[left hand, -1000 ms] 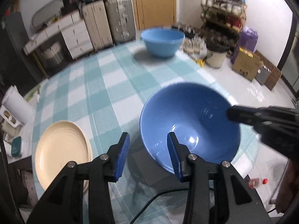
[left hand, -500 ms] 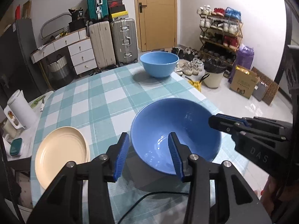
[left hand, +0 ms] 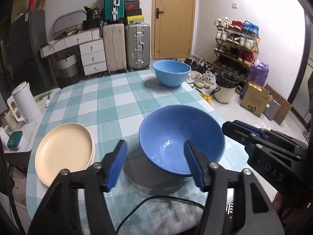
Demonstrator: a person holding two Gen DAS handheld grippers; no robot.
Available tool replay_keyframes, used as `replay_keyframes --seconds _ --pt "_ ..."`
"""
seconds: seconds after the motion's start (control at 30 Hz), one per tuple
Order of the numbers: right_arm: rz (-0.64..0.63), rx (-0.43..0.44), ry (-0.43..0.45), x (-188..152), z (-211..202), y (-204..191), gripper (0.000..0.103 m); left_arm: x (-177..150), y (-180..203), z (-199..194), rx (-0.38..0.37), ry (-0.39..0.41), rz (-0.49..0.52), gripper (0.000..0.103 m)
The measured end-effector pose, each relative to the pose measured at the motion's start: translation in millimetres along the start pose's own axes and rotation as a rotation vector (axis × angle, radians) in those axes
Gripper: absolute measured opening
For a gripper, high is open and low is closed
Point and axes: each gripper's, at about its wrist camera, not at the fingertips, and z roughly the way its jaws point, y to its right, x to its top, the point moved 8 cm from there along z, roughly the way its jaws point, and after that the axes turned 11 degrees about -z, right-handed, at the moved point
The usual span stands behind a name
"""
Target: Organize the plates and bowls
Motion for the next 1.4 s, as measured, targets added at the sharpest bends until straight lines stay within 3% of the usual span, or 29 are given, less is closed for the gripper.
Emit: replay_keyframes --seconds 0.2,0.27,0.33,0.4,0.47,0.57,0.7,0.93,1.07,1.27,1.4 --pt "-0.019 -0.037 0.065 5.3 -27.4 -3.6 0.051 6.9 -1.8 -32.5 -0.023 0.101 -0.016 0.075" --pt "-0.016 -0.046 0.091 6.7 -37.7 -3.7 0.057 11.9 -5.2 -45.5 -0.015 0.146 -0.027 0.089" --pt "-0.01 -0.073 0.127 8.6 -51.4 -2.6 0.074 16.4 -9.3 -57.3 -0.015 0.193 -0.037 0.093" --pt "-0.005 -0.093 0.172 9.7 -67.1 -2.1 0.084 18.8 -13.2 -69.8 -0.024 0.228 -0.054 0.093" --pt "-0.018 -0.094 0.22 10.5 -82.6 -5.4 0.087 20.4 -17.0 -79.3 -0.03 0.252 -0.076 0.1" --pt "-0.016 -0.14 0.268 9.7 -100.1 -3.1 0.102 21.5 -24.9 -96.6 -0.02 0.307 -0.103 0.103" --pt "-0.018 -0.087 0.332 3.8 -120.6 -9.4 0.103 21.4 -34.0 -116.0 0.022 0.374 -0.113 0.103" --pt "-0.047 -0.022 0.36 -9.9 -141.0 -25.6 0.103 12.4 -39.0 -125.1 0.0 0.379 -0.145 0.103" --pt "-0.047 -0.05 0.414 -21.4 -151.2 -27.6 0.103 0.9 -41.0 -124.8 0.013 0.384 -0.135 0.103" --pt "-0.053 -0.051 0.387 -36.9 -142.9 -31.1 0.103 -19.7 -45.3 -111.6 0.018 0.345 -0.152 0.103" --pt "-0.038 0.037 0.395 -43.1 -140.9 -35.9 0.102 -22.2 -43.8 -110.0 0.025 0.344 -0.15 0.103"
